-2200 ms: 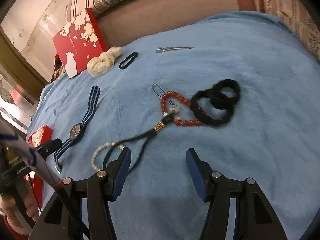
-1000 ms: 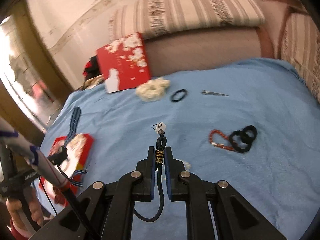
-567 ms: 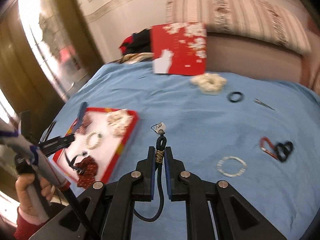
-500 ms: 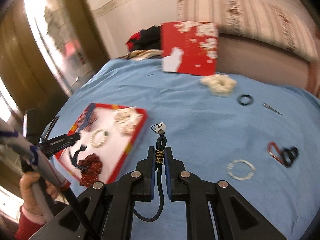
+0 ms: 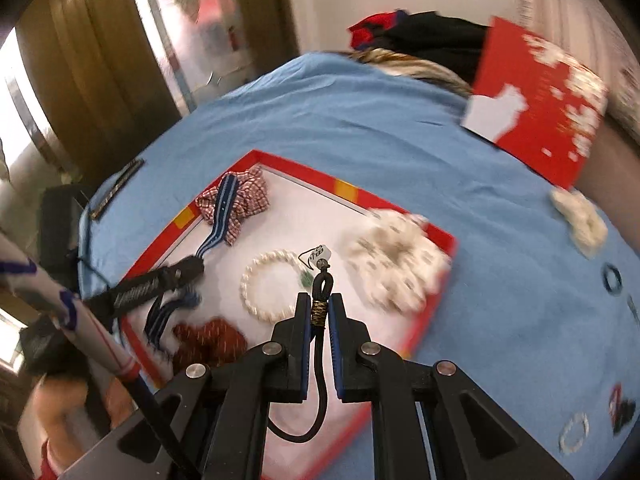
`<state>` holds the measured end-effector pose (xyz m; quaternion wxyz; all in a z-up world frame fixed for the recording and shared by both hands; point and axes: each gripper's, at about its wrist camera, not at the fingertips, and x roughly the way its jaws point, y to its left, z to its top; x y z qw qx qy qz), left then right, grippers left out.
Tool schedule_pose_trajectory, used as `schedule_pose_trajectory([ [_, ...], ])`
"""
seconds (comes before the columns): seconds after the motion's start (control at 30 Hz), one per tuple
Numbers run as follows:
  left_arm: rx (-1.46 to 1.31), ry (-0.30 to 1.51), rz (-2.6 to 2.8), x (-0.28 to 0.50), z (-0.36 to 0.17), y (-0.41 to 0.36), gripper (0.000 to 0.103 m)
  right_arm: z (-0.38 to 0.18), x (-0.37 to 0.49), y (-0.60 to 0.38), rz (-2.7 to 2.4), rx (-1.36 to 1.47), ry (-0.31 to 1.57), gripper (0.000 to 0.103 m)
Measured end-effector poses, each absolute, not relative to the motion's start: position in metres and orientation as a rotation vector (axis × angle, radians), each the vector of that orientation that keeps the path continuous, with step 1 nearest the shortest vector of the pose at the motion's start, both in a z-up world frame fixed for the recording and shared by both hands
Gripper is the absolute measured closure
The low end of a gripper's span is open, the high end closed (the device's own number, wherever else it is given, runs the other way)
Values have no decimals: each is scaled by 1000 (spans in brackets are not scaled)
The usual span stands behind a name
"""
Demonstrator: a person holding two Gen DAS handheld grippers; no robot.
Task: Organize jewelry
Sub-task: 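Carry the watch and black cord pendant over the tray, then open both tools to drop the watch and pendant into the tray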
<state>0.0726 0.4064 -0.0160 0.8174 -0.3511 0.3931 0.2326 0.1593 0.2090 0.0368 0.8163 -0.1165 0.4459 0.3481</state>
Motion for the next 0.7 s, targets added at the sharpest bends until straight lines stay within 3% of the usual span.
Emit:
schedule_pose_trajectory([
  [0.4,-726,857,442,69,-13,393,62,-2,213,288,736,-422,984,93],
  [0.43,-731,858,429,70,-13,392,62,-2,215,289,724,-423,984,90],
  [0.5,-770,842,393,69,-12,394,60,0,218,288,714,-404,993,69],
  [0.53,-791,829,379,68,-12,396,54,4,218,285,716,-387,989,66],
  [0.63,-881,747,328,58,-6,405,41,21,210,272,715,-363,964,62],
  [0.7,-921,696,279,52,-1,410,40,29,197,262,724,-358,961,62],
])
